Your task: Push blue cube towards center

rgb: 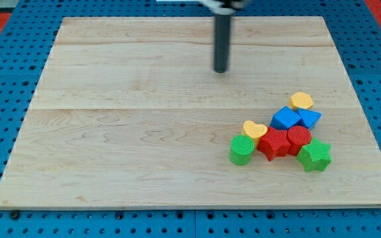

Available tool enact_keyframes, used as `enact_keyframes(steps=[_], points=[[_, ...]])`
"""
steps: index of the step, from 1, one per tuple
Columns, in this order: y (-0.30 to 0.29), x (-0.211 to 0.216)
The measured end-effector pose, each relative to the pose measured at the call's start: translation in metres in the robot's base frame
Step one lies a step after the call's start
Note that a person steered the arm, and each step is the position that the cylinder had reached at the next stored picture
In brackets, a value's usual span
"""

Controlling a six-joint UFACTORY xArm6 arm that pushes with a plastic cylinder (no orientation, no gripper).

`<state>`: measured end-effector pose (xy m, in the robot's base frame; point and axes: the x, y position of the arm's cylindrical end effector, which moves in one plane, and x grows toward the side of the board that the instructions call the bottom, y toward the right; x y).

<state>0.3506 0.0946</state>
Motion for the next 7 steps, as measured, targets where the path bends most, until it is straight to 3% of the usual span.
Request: enact_keyframes(steps=[1,2,3,4,7], points=[[0.111,0.024],[0.162,0.065],[0.16,0.107],[0.128,0.127],[-0.014,0.114]])
